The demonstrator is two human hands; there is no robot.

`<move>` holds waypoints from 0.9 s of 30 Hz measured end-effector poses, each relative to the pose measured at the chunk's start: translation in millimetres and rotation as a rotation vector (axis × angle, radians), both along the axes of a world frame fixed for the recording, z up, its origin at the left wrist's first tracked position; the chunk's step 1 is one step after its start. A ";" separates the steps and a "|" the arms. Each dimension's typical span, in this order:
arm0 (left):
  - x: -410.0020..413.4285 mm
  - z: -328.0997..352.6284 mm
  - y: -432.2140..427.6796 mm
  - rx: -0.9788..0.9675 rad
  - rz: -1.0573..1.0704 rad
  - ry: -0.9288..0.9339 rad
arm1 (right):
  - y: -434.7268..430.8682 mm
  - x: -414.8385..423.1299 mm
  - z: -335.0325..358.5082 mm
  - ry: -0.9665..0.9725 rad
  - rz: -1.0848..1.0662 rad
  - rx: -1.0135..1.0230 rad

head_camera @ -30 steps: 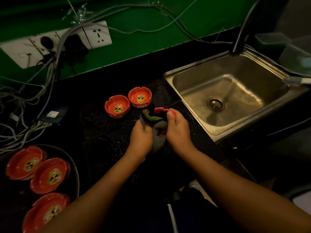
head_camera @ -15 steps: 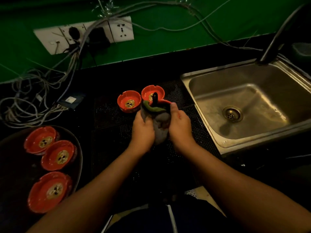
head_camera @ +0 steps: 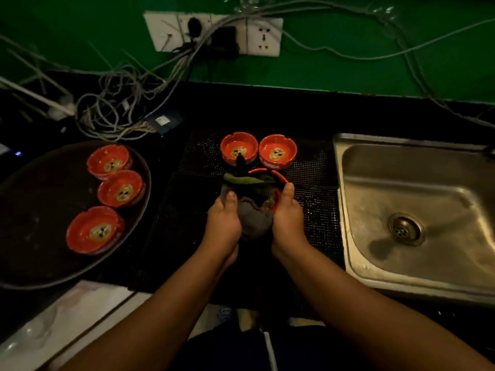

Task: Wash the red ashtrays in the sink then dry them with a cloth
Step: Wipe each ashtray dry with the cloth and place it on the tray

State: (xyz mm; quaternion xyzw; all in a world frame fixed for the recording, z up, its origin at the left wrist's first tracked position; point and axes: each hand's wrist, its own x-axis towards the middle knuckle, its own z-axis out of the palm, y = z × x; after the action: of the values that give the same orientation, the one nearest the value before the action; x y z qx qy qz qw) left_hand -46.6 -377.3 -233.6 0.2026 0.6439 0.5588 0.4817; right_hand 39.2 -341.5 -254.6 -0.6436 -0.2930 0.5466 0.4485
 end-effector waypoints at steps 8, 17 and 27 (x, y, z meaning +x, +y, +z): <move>-74.0 13.8 -75.4 -0.022 0.326 -0.146 | -8.9 -66.4 -0.1 0.036 0.238 -0.061; -231.5 31.2 -165.7 0.033 0.722 -0.129 | -20.6 -185.1 16.7 -0.096 0.828 0.149; -362.1 27.1 -220.6 -0.031 0.870 -0.166 | -28.9 -374.8 9.9 -0.613 1.321 0.585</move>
State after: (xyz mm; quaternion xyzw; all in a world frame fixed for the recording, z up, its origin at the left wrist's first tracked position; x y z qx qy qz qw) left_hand -408.7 -597.9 -206.5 -0.1401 0.6368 0.7141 0.2549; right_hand -335.6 -370.4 -244.7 -0.3139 -0.8579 0.3988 0.0808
